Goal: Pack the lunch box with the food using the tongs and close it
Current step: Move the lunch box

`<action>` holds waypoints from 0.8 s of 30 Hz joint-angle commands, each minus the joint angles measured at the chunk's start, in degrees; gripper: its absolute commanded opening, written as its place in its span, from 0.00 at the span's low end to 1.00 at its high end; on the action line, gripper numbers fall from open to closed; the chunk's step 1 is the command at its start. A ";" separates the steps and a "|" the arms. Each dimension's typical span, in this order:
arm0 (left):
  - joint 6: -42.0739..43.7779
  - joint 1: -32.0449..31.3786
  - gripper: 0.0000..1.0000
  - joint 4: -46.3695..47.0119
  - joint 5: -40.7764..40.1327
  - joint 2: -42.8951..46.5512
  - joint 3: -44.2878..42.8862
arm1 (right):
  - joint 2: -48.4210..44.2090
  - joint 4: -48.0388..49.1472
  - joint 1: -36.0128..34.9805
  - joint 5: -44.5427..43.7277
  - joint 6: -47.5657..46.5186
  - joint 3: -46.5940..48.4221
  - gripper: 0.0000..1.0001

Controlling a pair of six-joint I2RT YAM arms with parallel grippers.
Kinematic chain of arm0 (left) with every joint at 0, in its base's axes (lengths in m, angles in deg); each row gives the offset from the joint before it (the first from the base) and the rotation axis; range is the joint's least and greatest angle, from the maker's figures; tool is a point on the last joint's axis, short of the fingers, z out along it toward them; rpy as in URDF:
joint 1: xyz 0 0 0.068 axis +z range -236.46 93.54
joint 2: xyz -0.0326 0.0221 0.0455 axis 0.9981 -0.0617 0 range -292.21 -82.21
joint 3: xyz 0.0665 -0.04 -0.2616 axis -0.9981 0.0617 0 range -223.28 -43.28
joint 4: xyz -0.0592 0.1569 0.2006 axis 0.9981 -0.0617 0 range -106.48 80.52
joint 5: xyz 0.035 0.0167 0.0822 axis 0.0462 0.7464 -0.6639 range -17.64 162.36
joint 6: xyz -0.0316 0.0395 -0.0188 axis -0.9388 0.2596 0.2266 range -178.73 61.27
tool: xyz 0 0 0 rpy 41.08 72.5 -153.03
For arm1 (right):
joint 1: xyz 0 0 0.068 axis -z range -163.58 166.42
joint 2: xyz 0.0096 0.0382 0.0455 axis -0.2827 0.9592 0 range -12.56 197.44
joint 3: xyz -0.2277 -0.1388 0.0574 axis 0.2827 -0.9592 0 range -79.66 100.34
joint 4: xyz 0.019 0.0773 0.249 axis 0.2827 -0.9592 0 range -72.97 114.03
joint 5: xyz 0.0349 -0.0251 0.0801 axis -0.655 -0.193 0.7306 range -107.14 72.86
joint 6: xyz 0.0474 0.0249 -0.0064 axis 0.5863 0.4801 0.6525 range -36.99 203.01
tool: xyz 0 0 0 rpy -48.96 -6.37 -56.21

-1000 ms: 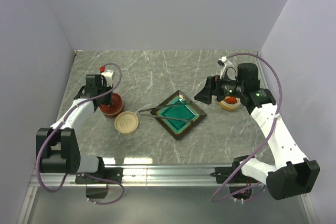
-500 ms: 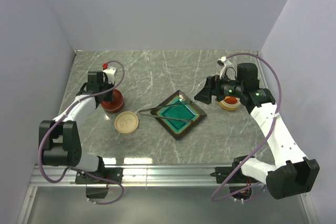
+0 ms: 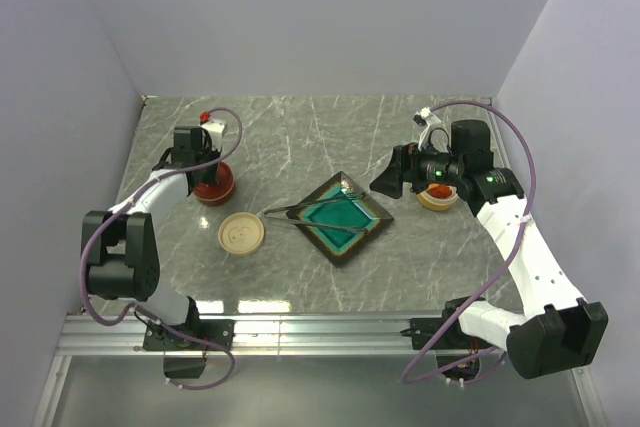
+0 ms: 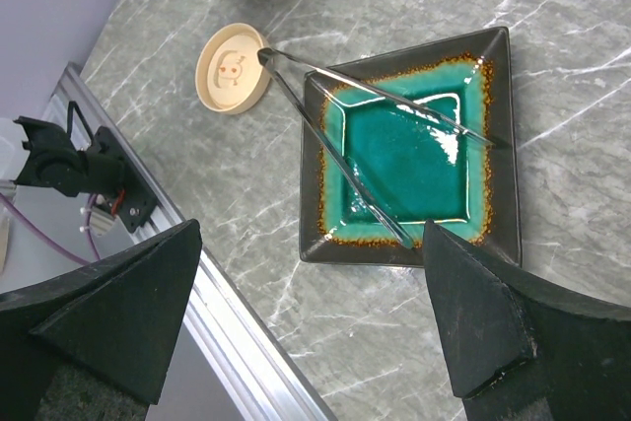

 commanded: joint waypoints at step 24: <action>1.40 -1.15 0.43 -14.83 -1.86 -2.04 -5.92 | 0.29 2.01 0.42 2.00 0.61 1.20 1.00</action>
